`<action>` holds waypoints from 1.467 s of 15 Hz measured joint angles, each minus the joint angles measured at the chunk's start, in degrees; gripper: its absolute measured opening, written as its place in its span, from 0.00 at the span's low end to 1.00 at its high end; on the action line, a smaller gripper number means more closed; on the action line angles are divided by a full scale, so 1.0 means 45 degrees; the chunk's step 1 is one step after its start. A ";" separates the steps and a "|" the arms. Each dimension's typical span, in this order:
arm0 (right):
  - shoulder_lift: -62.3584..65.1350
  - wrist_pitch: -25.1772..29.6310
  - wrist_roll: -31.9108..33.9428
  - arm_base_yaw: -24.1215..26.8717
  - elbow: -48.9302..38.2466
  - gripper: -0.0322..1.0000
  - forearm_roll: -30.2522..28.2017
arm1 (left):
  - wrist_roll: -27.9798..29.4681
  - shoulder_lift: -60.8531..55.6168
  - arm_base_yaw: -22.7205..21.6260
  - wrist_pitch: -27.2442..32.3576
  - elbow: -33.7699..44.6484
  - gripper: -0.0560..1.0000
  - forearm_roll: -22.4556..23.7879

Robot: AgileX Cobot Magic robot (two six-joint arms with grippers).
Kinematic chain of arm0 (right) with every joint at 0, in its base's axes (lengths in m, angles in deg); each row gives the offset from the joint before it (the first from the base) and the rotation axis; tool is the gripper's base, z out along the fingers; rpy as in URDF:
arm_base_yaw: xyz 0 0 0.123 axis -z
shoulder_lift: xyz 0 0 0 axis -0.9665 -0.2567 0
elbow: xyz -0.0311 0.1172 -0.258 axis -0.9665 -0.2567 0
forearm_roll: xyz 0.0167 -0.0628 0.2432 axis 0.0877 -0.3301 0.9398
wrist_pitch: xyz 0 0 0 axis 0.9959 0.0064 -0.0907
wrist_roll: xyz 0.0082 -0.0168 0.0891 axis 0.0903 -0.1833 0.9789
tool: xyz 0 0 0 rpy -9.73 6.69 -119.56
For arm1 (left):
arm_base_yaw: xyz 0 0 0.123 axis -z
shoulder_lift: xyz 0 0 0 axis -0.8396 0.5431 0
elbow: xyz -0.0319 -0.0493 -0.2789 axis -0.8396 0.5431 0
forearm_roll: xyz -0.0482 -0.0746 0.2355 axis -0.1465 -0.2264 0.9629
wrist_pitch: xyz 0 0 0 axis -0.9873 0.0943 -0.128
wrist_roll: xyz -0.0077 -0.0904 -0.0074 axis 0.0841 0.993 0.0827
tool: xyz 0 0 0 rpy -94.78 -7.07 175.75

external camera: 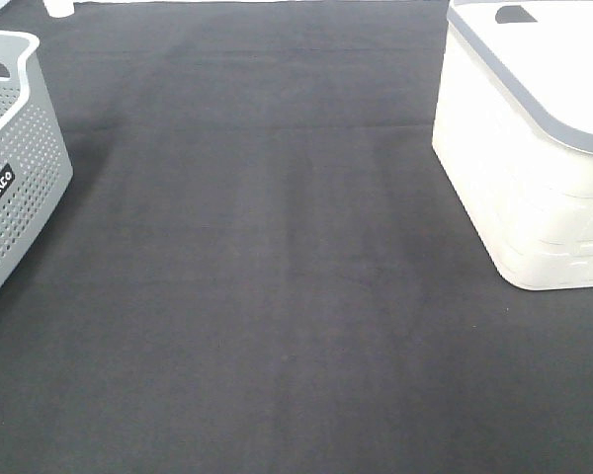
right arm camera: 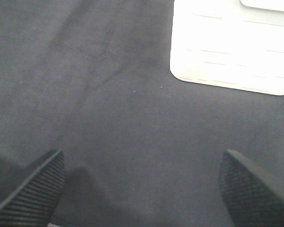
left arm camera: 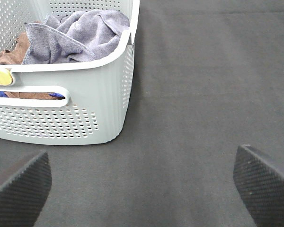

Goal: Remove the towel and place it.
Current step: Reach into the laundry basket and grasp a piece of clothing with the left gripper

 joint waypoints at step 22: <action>0.0000 0.0000 0.0000 0.0000 0.0000 0.85 0.0000 | -0.0025 0.0000 0.0000 0.0000 0.0000 0.99 0.0000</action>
